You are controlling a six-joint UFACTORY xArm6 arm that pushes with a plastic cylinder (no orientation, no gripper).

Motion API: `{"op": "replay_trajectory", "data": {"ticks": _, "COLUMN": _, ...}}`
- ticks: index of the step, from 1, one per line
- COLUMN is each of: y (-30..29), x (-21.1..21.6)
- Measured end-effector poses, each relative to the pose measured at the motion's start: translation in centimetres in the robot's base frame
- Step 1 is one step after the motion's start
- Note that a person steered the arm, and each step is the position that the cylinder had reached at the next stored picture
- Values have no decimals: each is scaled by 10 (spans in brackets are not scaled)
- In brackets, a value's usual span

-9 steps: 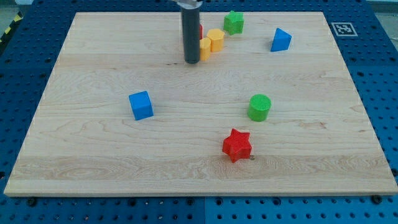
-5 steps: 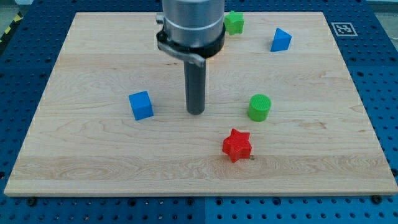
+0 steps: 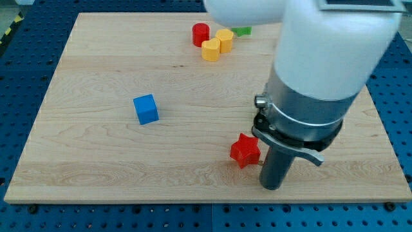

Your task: Push the red star bottom right to the yellow heart

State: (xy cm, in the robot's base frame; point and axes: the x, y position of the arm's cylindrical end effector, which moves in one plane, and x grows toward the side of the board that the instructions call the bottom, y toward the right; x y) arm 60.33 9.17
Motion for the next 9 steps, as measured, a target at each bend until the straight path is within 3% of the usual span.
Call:
{"op": "replay_trajectory", "data": {"ticks": 5, "y": -37, "x": -12}}
{"op": "replay_trajectory", "data": {"ticks": 9, "y": -37, "x": -73}}
